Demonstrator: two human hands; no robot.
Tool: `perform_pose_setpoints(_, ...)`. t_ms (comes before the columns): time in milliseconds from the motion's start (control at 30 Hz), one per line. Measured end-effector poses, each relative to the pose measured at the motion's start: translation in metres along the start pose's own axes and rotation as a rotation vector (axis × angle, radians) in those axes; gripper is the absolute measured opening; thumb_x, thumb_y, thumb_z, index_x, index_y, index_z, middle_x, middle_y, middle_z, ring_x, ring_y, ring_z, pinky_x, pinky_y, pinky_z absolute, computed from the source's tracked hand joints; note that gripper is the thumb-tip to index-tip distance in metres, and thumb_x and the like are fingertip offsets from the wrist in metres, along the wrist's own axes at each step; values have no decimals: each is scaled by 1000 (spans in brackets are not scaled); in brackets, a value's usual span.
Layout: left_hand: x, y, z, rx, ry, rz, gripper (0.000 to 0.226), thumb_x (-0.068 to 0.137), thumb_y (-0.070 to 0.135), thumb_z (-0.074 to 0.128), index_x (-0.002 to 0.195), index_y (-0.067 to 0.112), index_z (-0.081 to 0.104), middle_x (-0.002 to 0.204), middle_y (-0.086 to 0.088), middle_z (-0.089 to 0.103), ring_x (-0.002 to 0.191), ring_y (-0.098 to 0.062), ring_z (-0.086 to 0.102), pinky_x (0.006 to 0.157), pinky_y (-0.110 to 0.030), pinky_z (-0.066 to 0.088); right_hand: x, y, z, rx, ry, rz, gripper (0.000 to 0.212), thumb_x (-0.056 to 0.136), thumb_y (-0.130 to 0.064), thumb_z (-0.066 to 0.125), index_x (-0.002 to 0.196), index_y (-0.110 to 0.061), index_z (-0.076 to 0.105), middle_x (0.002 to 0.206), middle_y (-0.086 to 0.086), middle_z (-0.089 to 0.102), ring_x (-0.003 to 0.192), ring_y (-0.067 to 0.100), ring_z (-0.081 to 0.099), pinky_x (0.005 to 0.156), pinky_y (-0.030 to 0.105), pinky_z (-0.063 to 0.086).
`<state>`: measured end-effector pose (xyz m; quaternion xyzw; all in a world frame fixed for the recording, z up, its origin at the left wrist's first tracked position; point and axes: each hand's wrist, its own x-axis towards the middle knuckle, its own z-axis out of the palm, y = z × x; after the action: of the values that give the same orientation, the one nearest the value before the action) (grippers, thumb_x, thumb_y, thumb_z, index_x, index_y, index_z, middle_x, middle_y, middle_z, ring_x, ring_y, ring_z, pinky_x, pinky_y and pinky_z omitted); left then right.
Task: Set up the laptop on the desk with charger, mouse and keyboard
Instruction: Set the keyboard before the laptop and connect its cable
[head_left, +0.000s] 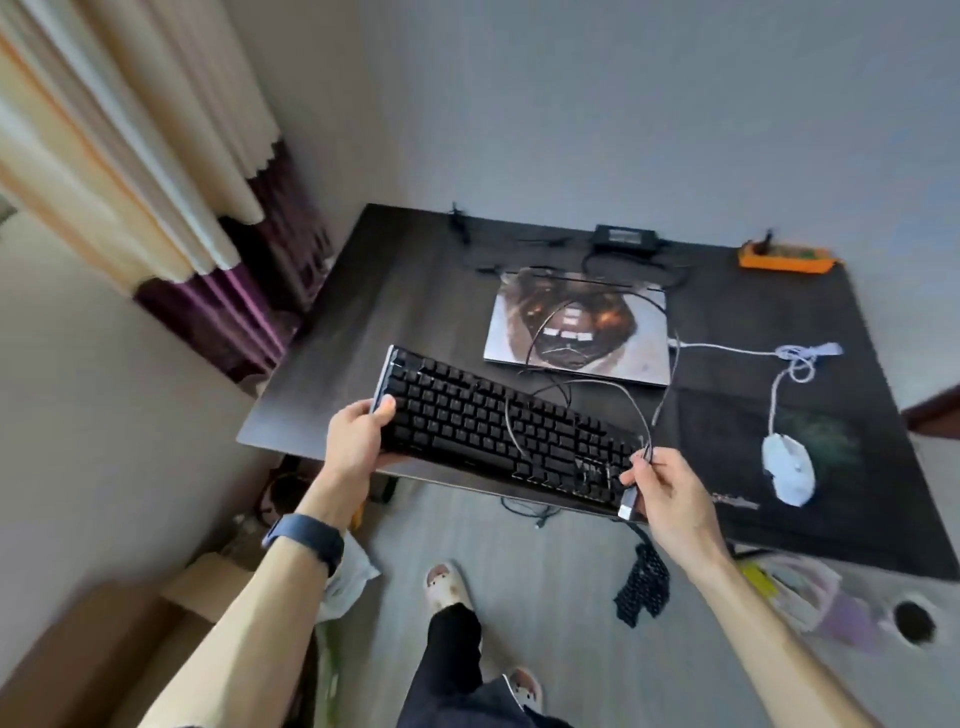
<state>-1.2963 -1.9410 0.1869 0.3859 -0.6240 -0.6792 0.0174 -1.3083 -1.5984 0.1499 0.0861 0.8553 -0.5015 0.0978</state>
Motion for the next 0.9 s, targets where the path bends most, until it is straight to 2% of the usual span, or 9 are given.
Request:
perform_pose_setpoints(100, 28, -8, 22, 38, -56, -18, 17, 99, 23, 57, 108, 10, 64, 105, -14, 72, 93, -28, 71, 68, -39, 61, 15, 23, 0, -51, -1, 93, 12, 102, -35, 53, 91, -35, 59, 84, -17, 75, 75, 21, 70, 76, 40, 55)
perform_pose_setpoints(200, 52, -20, 35, 33, -101, -33, 9, 100, 20, 56, 100, 15, 63, 105, -12, 70, 94, -27, 70, 64, -36, 62, 28, 37, 8, -89, 2, 152, 10, 101, -33, 54, 93, -36, 59, 84, -14, 75, 74, 15, 70, 73, 33, 52)
perform_pose_setpoints(367, 100, -63, 49, 11, -93, -166, 18, 100, 23, 55, 112, 11, 60, 109, -11, 66, 98, -26, 66, 64, -37, 61, 50, 55, 24, -158, 31, 301, 12, 102, -32, 52, 97, -26, 61, 87, -11, 74, 72, 11, 63, 62, 23, 42)
perform_pose_setpoints(433, 118, -83, 55, 98, -56, -222, 34, 100, 28, 54, 127, 8, 56, 118, -12, 64, 105, -28, 64, 79, -43, 60, 59, 61, 27, -198, 37, 374, 17, 102, -33, 50, 98, -22, 62, 91, -7, 73, 79, 16, 64, 67, 28, 44)
perform_pose_setpoints(500, 135, -97, 58, 324, -2, -242, 43, 99, 33, 53, 133, 6, 55, 125, -12, 63, 112, -32, 61, 94, -42, 53, 70, 70, 32, -241, 68, 439, 22, 102, -29, 51, 99, -11, 64, 94, 3, 69, 84, 24, 61, 73, 33, 43)
perform_pose_setpoints(600, 156, -110, 61, 538, 19, -254, 42, 99, 36, 51, 124, 4, 62, 120, -16, 66, 112, -37, 59, 98, -40, 46, 87, 77, 39, -288, 91, 466, 25, 101, -22, 54, 98, 0, 66, 102, 11, 63, 83, 23, 54, 70, 32, 37)
perform_pose_setpoints(800, 168, -110, 74, 674, 32, -264, 41, 100, 31, 50, 129, 5, 60, 127, -20, 63, 119, -40, 56, 102, -39, 42, 95, 92, 43, -328, 55, 505, 17, 99, -28, 57, 96, -15, 67, 118, 5, 61, 94, 18, 57, 79, 29, 38)
perform_pose_setpoints(900, 174, -104, 88, 737, 59, -228, 45, 101, 31, 46, 139, 8, 53, 134, -21, 57, 128, -37, 48, 107, -38, 36, 94, 98, 38, -308, 57, 510, 19, 100, -30, 56, 100, -15, 67, 134, 5, 55, 112, 21, 57, 90, 29, 41)
